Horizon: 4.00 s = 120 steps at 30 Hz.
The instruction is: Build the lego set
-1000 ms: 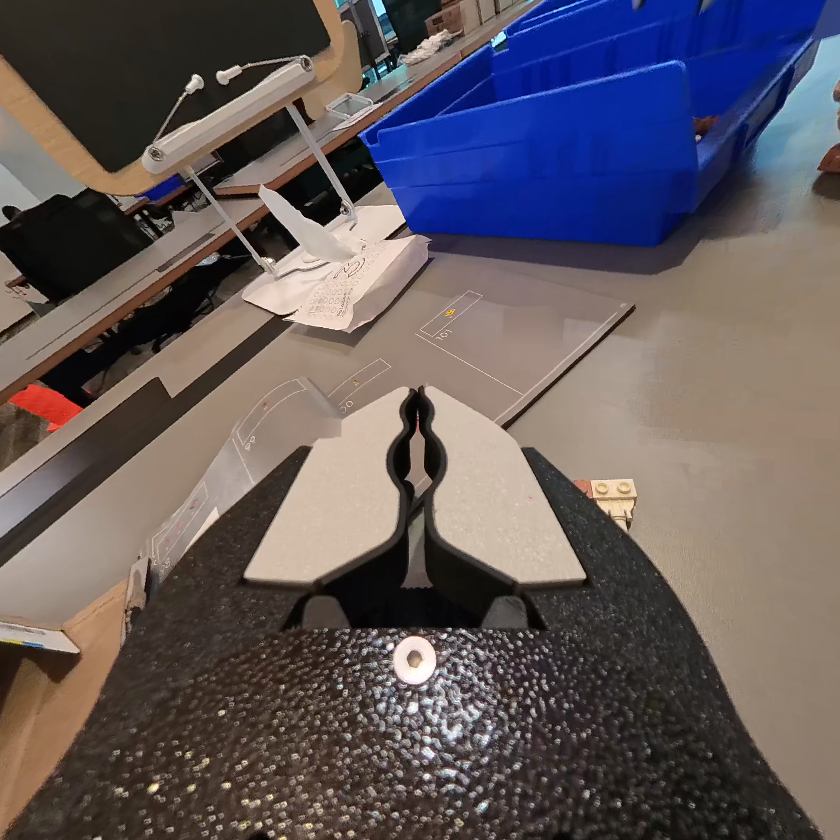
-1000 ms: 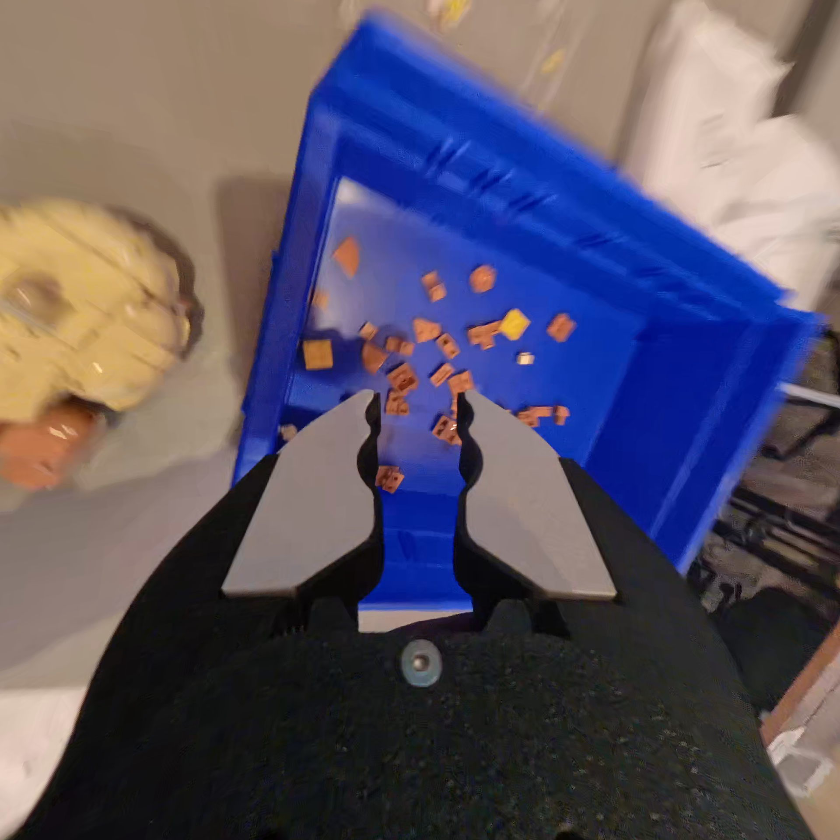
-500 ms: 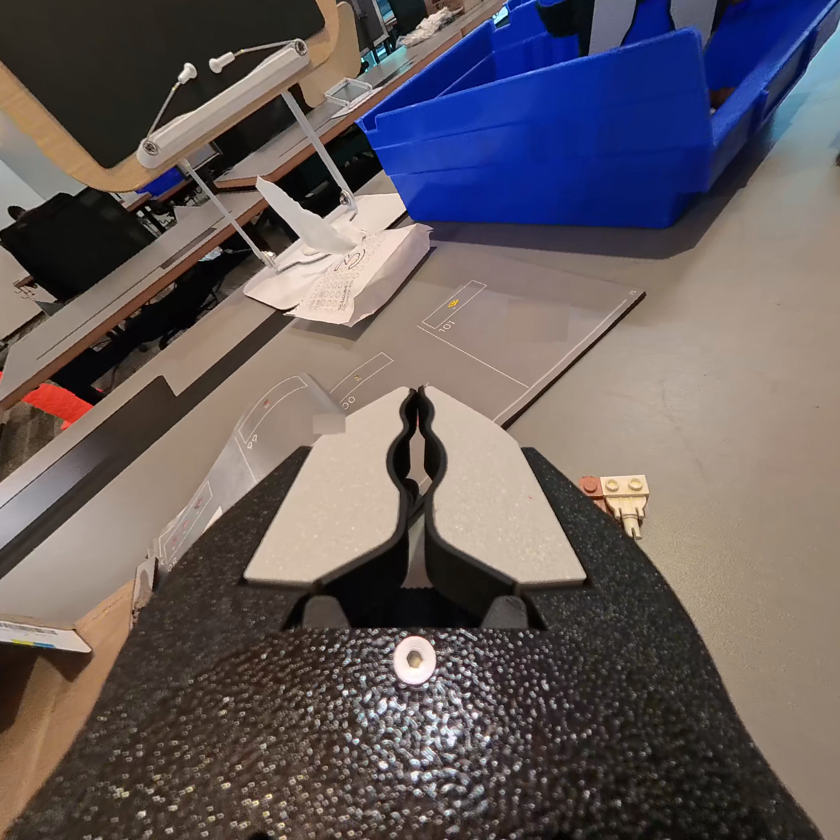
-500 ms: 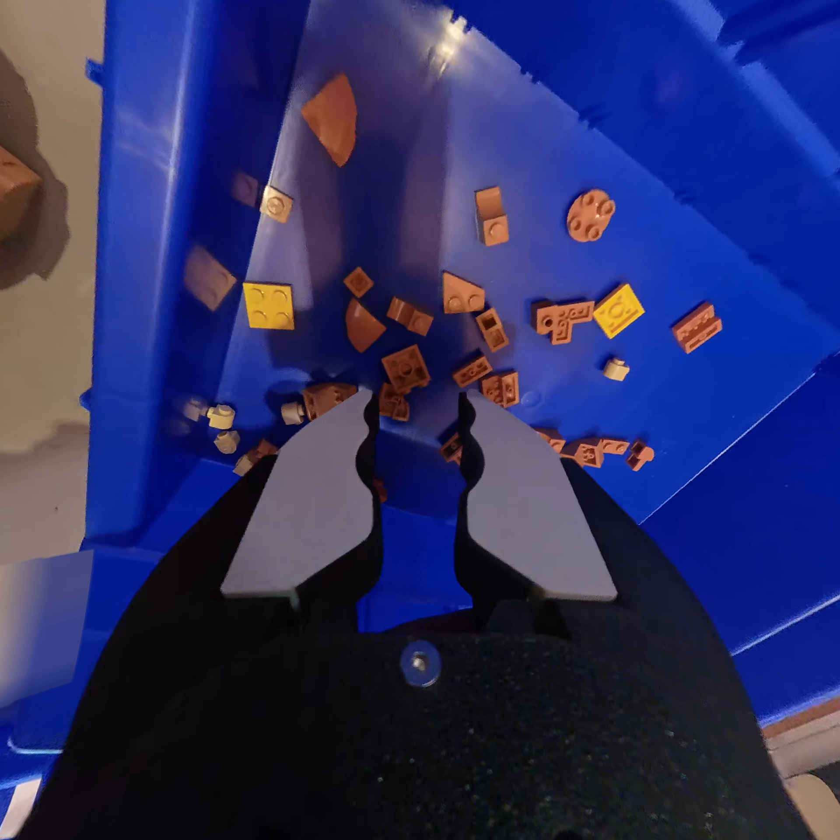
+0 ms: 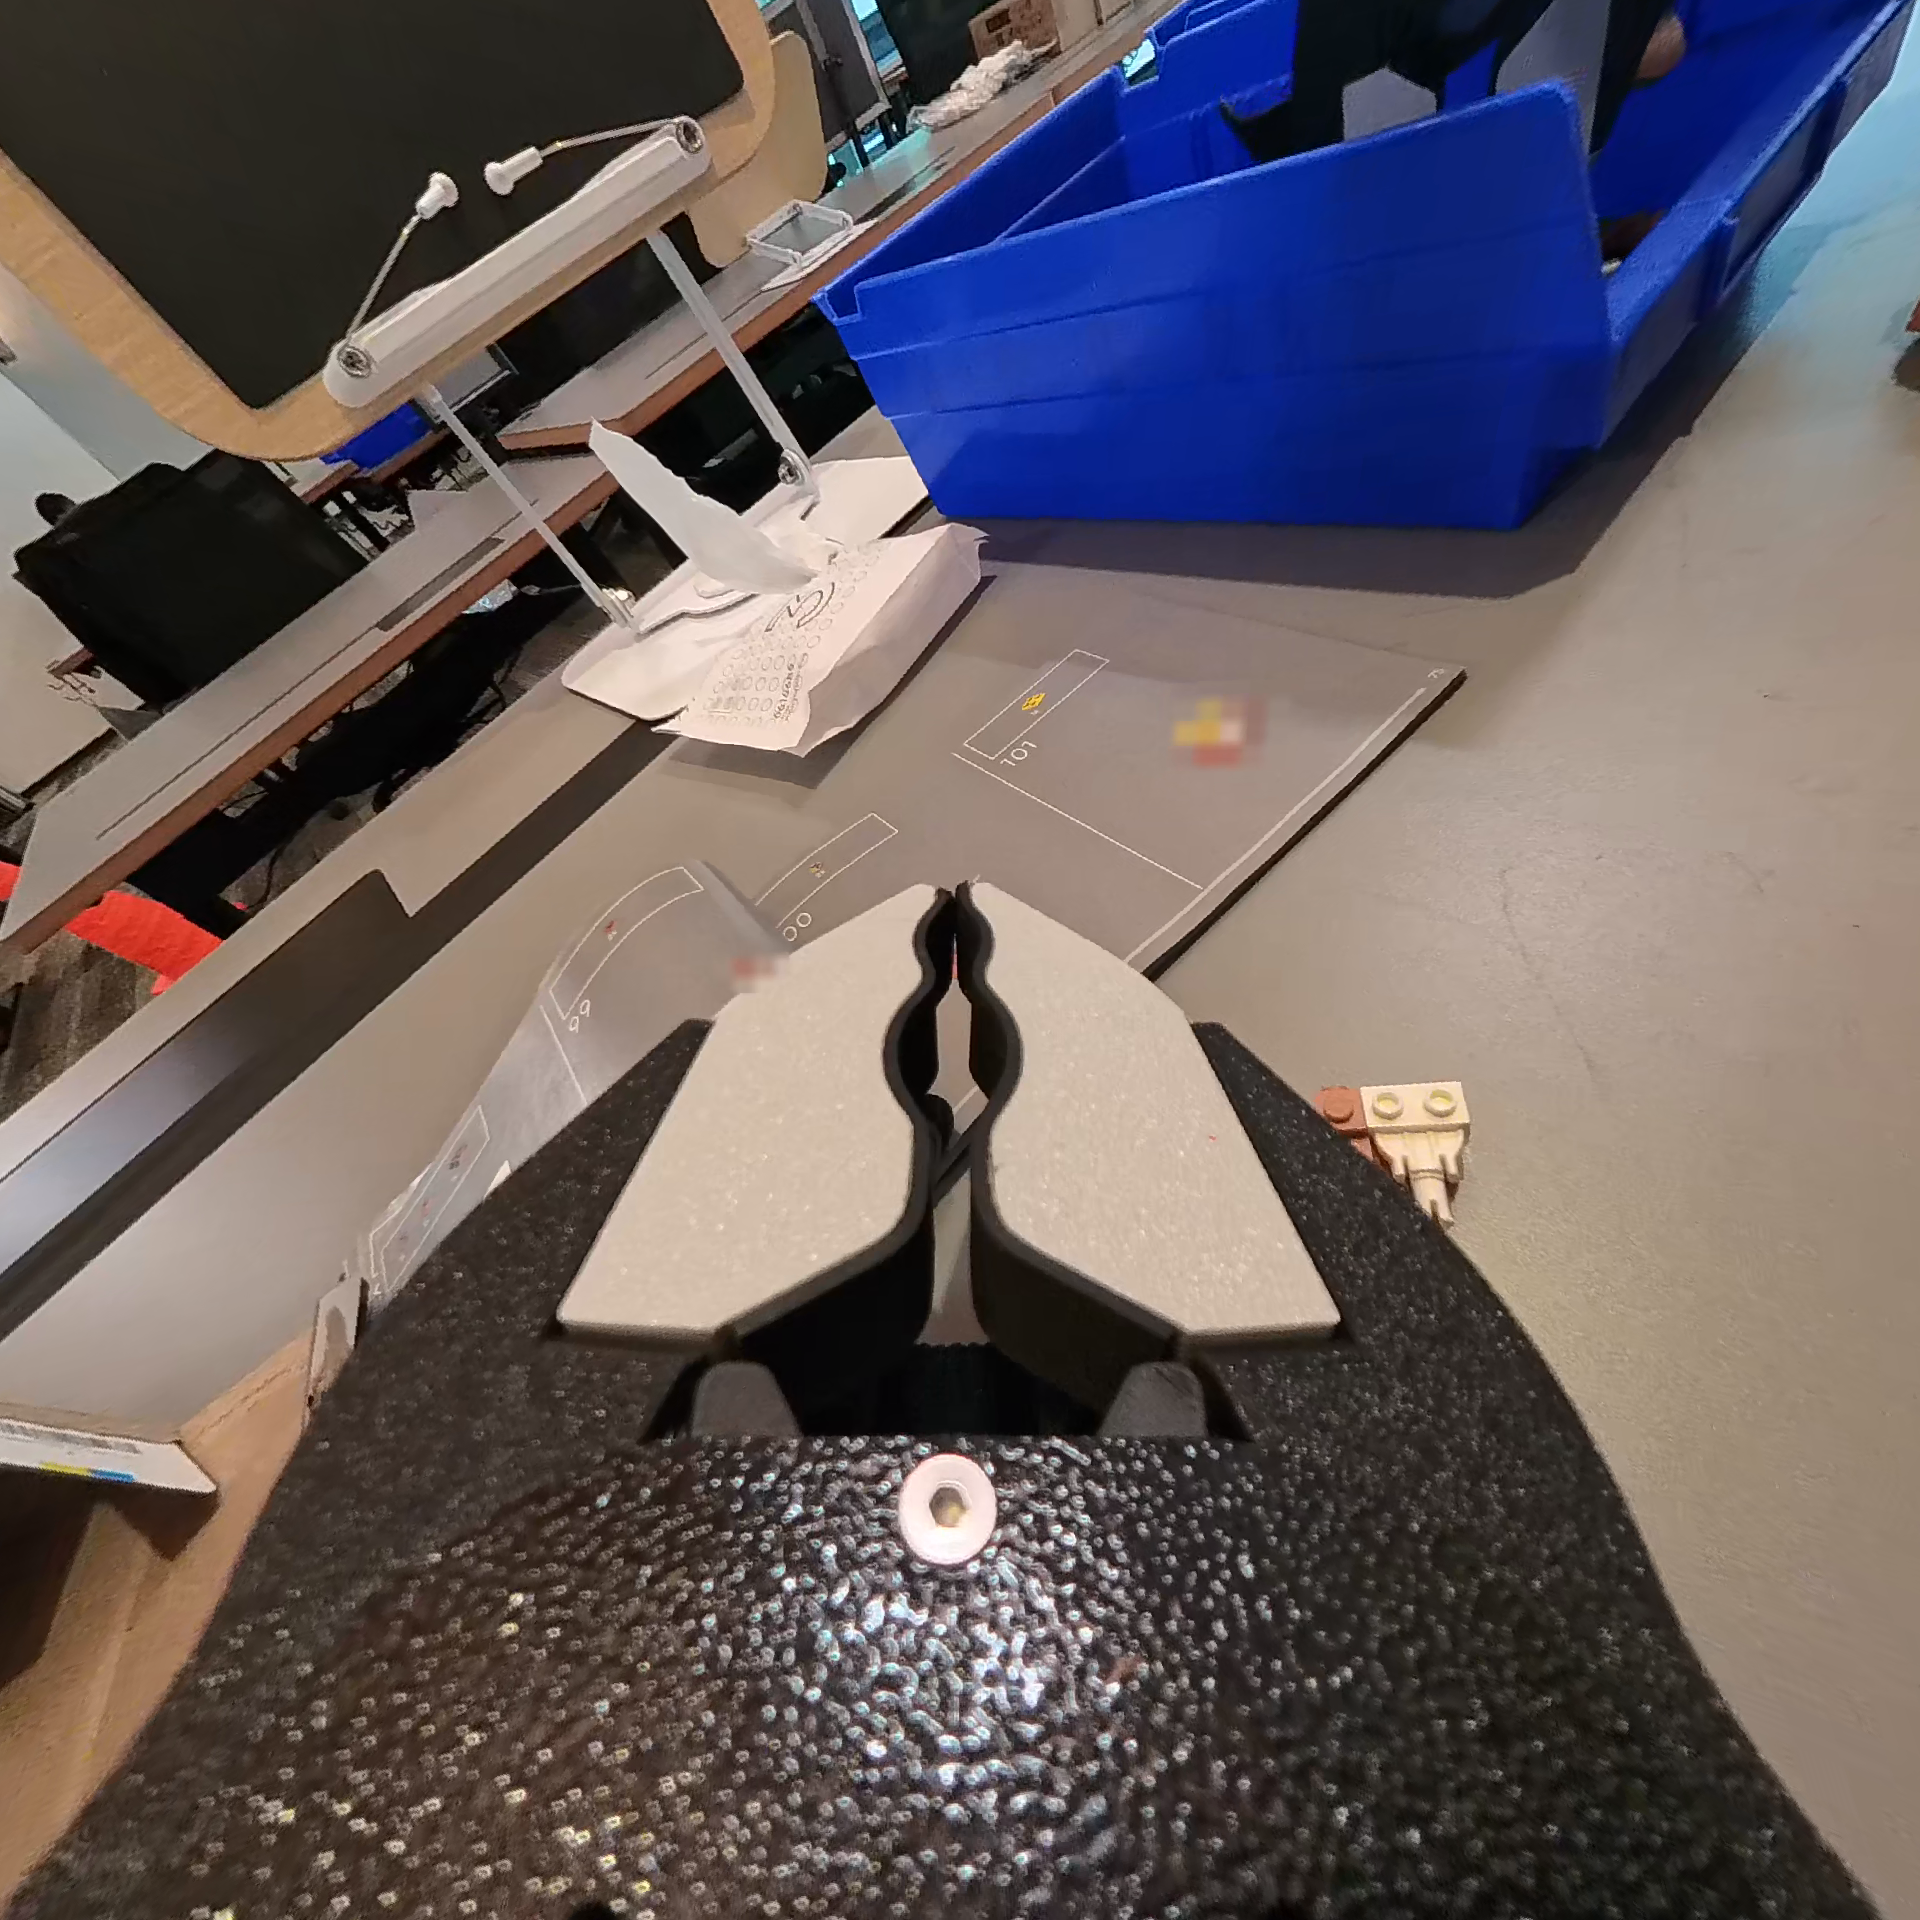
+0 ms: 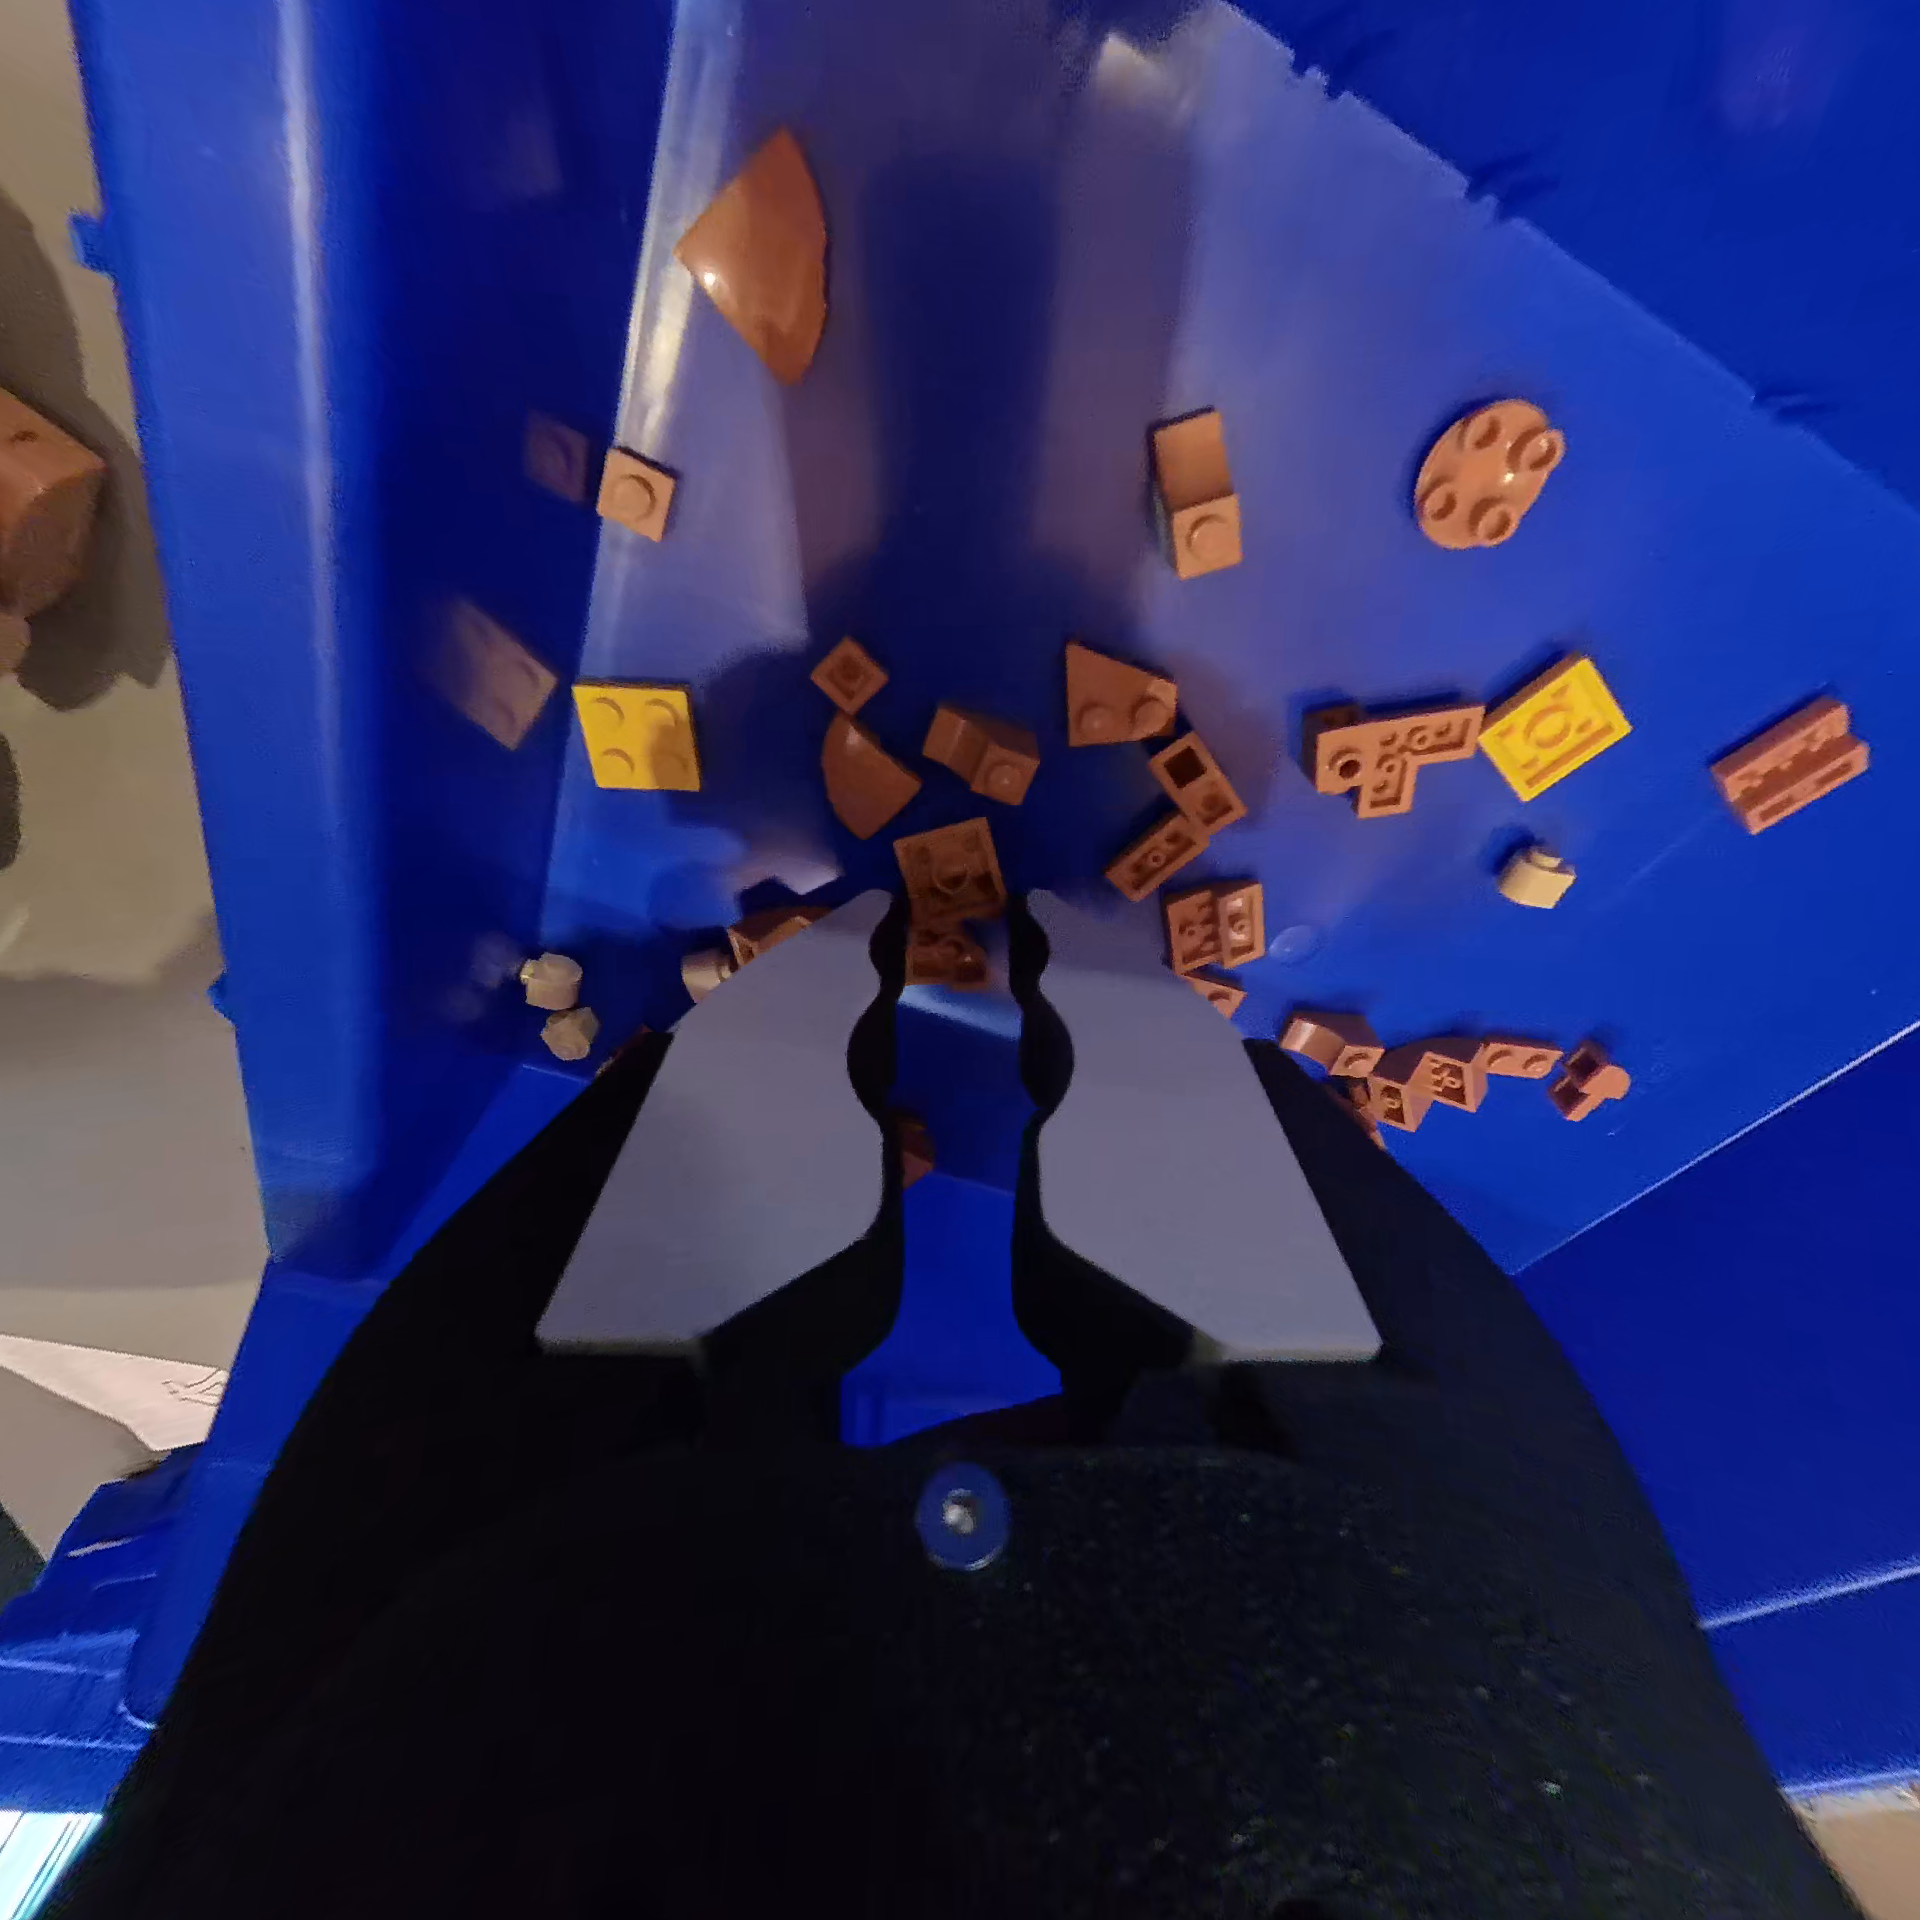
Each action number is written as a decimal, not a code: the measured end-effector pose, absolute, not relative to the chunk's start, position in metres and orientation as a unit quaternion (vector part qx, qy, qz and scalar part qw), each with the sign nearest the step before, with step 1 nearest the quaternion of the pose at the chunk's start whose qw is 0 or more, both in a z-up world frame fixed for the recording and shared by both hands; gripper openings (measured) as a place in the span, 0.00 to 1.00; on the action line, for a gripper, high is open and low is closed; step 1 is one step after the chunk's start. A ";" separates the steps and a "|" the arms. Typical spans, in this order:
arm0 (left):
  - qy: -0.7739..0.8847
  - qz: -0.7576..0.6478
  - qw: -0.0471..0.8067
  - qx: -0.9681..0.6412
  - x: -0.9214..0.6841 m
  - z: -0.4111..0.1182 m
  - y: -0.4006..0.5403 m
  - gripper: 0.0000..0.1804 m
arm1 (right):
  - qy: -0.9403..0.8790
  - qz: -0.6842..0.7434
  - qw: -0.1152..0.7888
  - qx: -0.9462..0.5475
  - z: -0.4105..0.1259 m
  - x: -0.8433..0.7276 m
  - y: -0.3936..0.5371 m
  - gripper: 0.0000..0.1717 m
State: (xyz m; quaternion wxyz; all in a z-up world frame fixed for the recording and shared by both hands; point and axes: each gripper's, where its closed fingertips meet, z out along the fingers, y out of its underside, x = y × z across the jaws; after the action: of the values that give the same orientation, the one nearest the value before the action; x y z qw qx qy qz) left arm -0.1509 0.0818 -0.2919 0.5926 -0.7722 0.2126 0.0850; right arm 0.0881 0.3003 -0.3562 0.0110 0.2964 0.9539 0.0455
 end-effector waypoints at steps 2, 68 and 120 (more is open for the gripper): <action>0.211 0.083 0.594 -0.772 -0.151 -0.291 0.081 0.00 | 0.951 0.047 0.010 0.304 -0.356 0.088 0.300 0.10; 0.118 -0.425 0.591 -0.676 -0.015 -0.192 0.059 0.13 | 0.575 0.117 -0.808 -0.053 -0.152 0.019 0.123 0.09; 0.236 -0.081 0.390 -0.886 -0.075 -0.344 -0.007 0.13 | 0.736 0.012 -0.665 0.127 -0.300 -0.032 0.045 0.07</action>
State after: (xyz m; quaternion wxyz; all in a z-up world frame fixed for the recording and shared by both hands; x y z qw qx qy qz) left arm -0.0749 -0.0071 -0.3439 0.3903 -0.8863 0.2358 -0.0807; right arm -0.0316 0.0451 -0.3001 -0.6654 0.1268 0.7355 0.0120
